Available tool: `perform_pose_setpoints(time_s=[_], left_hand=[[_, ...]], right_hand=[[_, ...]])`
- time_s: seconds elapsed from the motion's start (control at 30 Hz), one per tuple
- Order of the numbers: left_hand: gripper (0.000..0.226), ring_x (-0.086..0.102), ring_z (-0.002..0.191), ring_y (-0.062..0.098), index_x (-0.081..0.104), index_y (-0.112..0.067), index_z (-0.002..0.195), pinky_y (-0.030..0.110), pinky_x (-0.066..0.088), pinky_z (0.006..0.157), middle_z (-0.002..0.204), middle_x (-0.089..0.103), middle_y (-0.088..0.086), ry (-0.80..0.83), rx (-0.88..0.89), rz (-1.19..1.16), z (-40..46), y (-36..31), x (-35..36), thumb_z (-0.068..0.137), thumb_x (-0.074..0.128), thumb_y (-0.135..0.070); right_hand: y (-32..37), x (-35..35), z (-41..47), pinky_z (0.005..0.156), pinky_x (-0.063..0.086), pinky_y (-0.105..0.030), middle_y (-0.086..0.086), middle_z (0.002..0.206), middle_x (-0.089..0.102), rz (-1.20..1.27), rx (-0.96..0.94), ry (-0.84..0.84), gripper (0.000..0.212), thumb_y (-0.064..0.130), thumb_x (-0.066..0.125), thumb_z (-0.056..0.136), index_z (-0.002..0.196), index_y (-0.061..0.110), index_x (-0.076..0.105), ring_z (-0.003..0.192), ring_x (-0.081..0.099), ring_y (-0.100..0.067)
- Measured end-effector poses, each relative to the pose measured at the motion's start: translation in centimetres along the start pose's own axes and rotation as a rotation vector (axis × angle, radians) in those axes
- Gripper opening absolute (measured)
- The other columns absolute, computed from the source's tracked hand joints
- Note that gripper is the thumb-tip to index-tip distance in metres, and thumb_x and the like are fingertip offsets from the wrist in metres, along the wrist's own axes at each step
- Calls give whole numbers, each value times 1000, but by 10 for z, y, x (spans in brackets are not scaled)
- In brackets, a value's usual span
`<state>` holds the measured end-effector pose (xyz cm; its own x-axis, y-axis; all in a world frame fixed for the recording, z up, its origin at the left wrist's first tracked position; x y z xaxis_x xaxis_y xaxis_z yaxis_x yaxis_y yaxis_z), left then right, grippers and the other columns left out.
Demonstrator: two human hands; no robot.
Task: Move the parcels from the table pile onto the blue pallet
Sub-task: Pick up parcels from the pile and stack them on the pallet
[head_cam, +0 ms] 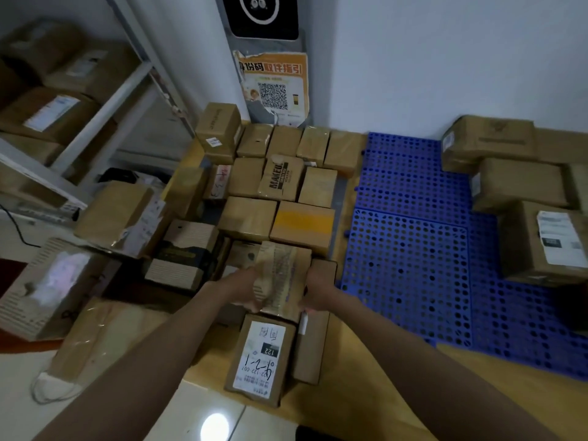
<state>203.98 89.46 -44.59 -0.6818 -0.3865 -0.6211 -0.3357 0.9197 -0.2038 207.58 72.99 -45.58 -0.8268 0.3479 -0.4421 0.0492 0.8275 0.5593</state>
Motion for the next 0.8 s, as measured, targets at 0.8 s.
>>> perform_pose_setpoints(time_s=[0.8], left_hand=[[84, 55, 117, 19, 44, -20, 137, 24, 44, 87, 129, 57, 1, -291, 171, -48, -108, -34, -61, 65, 88, -16]], right_hand=[[48, -34, -109, 68, 62, -39, -19, 119, 61, 299, -69, -96, 90, -2, 78, 76, 148, 18, 27, 89, 71, -32]])
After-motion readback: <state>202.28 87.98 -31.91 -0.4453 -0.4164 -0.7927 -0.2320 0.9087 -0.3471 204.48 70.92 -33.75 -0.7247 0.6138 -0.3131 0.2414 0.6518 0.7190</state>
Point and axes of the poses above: each hand's wrist, its own z-axis towards the middle knuckle, its own x-axis out of the palm, y = z × x, the point moved 9 cm from there along z, towards the middle knuckle
